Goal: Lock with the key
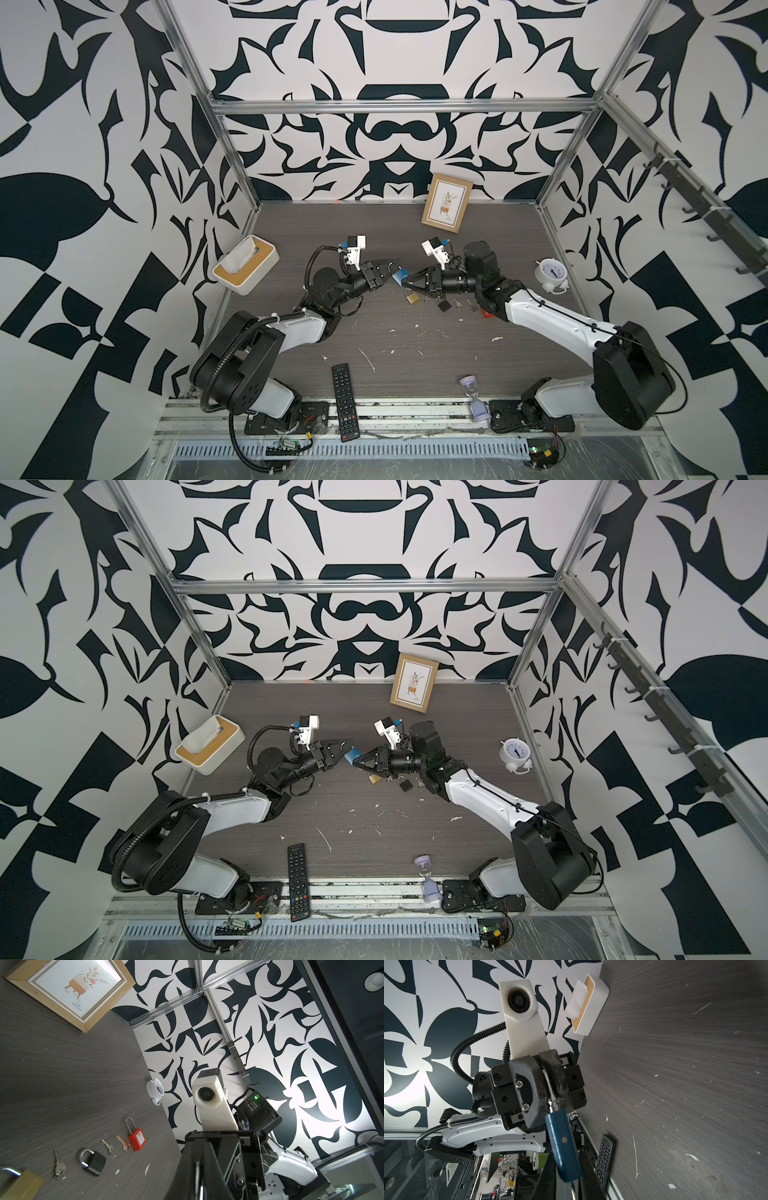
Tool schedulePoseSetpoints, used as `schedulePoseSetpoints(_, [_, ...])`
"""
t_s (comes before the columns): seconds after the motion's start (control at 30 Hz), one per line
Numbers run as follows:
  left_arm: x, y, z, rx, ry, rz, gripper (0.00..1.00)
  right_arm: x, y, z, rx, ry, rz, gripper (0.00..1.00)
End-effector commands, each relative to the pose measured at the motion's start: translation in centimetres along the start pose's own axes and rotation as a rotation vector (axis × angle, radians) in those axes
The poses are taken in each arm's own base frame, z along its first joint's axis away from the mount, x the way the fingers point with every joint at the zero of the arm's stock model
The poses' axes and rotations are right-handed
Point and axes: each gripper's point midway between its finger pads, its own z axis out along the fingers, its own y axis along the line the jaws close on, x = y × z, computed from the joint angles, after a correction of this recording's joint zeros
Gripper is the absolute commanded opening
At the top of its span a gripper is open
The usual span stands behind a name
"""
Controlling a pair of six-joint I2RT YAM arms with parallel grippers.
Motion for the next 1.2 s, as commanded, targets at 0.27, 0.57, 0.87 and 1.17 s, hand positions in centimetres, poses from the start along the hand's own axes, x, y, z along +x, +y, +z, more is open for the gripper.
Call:
schedulePoseSetpoints(0.27, [6.8, -2.9, -0.3, 0.098, 0.265, 0.027, 0.00, -6.1, 3.9, -3.0, -0.029, -0.275, -0.171, 0.00])
schedulePoseSetpoints(0.57, [6.6, -3.0, -0.5, 0.107, 0.258, 0.032, 0.00, -6.6, 4.0, -4.3, 0.002, -0.287, -0.182, 0.00])
schedulePoseSetpoints(0.87, [6.6, -2.8, -0.6, 0.106, 0.249, 0.024, 0.00, -6.9, 3.9, -4.6, -0.001, -0.292, -0.178, 0.00])
schedulePoseSetpoints(1.17, [6.3, -2.3, -0.1, 0.097, 0.239, -0.006, 0.00, -7.3, 4.3, -3.8, -0.124, -0.300, -0.146, 0.00])
